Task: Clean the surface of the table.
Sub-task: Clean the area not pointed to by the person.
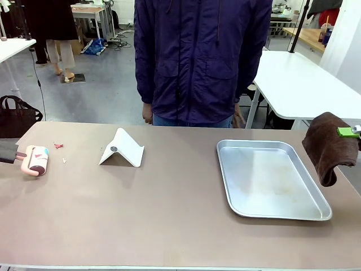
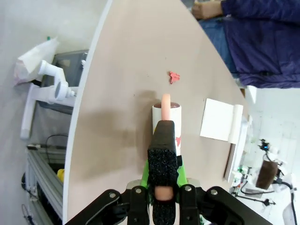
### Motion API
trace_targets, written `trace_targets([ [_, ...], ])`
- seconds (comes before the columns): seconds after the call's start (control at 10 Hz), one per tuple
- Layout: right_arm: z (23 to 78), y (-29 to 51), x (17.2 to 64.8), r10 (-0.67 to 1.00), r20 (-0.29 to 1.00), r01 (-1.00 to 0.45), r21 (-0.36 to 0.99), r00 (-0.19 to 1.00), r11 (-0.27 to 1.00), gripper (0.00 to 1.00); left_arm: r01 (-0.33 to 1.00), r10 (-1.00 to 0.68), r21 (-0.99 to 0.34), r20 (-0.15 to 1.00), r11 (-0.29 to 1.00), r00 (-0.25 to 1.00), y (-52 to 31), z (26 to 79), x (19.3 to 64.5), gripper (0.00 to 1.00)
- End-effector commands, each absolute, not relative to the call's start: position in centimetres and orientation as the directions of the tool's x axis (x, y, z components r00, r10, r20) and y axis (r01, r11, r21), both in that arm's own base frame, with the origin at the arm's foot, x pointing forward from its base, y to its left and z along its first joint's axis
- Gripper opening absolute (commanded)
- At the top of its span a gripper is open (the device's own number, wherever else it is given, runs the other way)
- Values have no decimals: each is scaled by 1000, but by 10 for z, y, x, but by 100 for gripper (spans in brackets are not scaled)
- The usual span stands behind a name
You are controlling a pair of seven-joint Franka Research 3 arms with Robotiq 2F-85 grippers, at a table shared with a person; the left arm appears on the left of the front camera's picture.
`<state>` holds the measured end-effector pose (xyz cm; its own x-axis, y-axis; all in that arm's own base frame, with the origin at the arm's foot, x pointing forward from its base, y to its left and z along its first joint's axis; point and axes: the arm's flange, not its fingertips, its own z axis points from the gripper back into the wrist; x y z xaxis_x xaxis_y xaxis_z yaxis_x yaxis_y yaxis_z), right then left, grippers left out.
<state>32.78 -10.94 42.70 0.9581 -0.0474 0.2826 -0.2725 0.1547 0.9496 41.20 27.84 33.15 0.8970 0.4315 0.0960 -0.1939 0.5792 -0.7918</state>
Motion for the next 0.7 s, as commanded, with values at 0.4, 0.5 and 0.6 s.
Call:
trace_targets([
  [0.4,431,-110,330,-52,300,-290,946,953,146,10,-227,476,-789,93,571,874,275,329,418,22],
  [0.5,431,-110,330,-52,300,-290,946,953,146,10,-225,465,-785,90,578,881,271,326,418,22],
  [0.6,431,-110,330,-52,300,-290,946,953,146,10,-226,458,-775,91,590,884,266,322,419,22],
])
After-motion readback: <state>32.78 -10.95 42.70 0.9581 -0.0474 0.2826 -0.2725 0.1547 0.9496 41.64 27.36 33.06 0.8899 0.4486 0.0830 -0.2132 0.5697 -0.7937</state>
